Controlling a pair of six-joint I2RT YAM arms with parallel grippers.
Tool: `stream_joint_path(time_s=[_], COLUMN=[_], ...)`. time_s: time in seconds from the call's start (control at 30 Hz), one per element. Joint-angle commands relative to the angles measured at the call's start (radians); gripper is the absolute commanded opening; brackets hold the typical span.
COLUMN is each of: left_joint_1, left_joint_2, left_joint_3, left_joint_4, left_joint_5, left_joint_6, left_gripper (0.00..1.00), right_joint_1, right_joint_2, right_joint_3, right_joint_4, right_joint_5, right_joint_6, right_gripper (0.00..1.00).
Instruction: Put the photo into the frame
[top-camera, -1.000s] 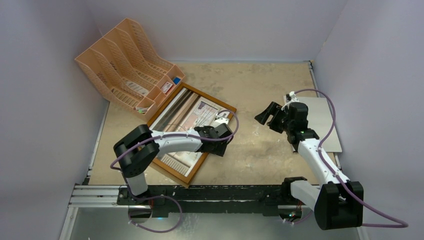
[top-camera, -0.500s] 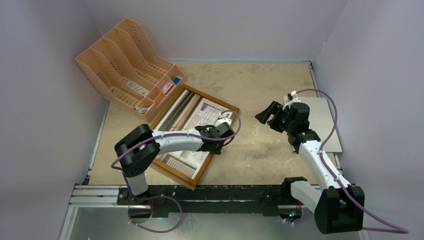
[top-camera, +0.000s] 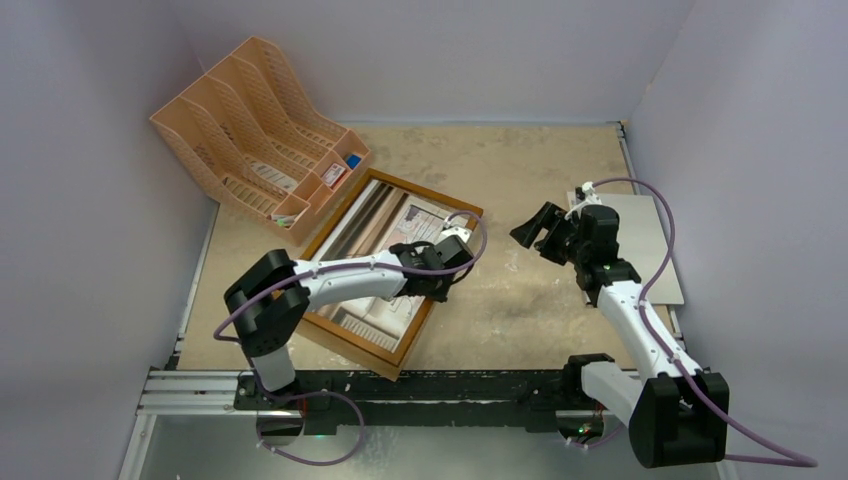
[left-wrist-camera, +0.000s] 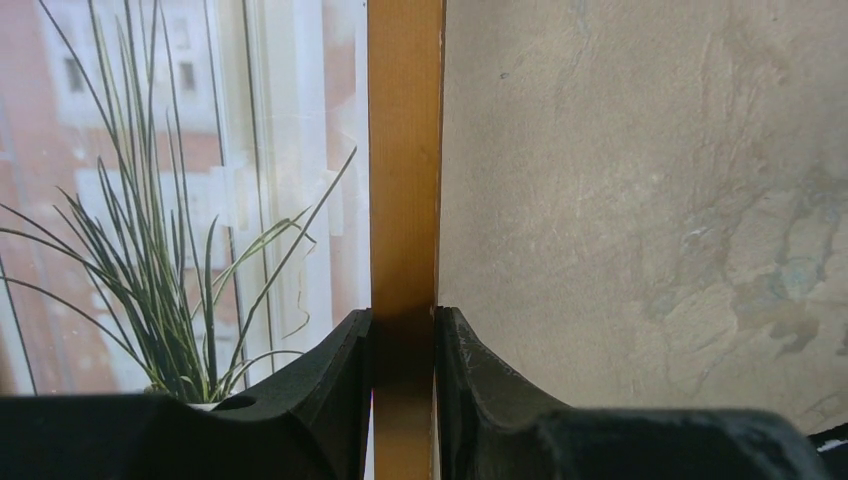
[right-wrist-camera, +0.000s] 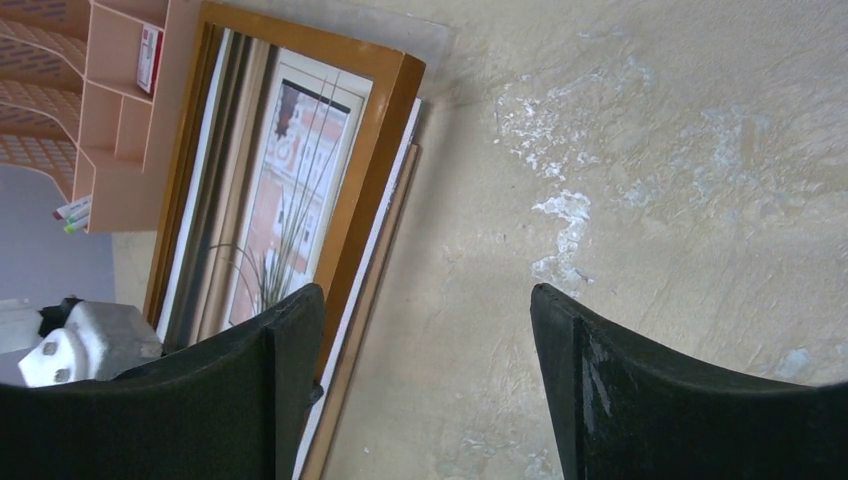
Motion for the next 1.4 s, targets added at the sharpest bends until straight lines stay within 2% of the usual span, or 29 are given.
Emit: stream_joint_path(time_s=[0.0,0.13,0.23,0.4,0.63,1.03,1.27,1.37], left_joint_1=[-0.001,0.029,0.044,0.055,0.062,0.061,0.062,0.062], left_joint_2=[-0.101,-0.141,-0.175,-0.232,-0.304,-0.39,-0.418,-0.434], left_joint_3=[0.074,0.095,0.103,0.108,0.14,0.244,0.268,0.278], left_joint_4=[-0.012,-0.026,-0.019,-0.007,-0.029,-0.04,0.023,0.059], left_joint_5=[-0.014,-0.012,-0.02,-0.065,-0.142,0.014,0.194,0.247], left_joint_6=[0.064,0.063,0.063,0.062,0.085,0.09,0.064,0.01], left_gripper=[0.0,0.0,0.0,0.0,0.0,0.0,0.0,0.0], right_joint_1=[0.002,0.002,0.003,0.004,0.059,0.144,0.153,0.16], right_joint_2=[-0.001,-0.001,-0.018,-0.039,-0.043,-0.039,-0.022,-0.003], right_joint_3=[-0.004,-0.021,-0.067,-0.144,-0.146,-0.149,-0.118,-0.072], right_joint_4=[0.035,0.116,0.247,0.495,0.645,0.876,1.058,1.059], right_joint_5=[-0.064,-0.163,-0.256,-0.401,-0.412,-0.411,-0.399,-0.389], right_joint_6=[0.015,0.042,0.104,0.26,0.346,0.498,0.592,0.6], right_gripper=[0.8,0.92,0.98,0.99,0.99,0.99,0.99,0.99])
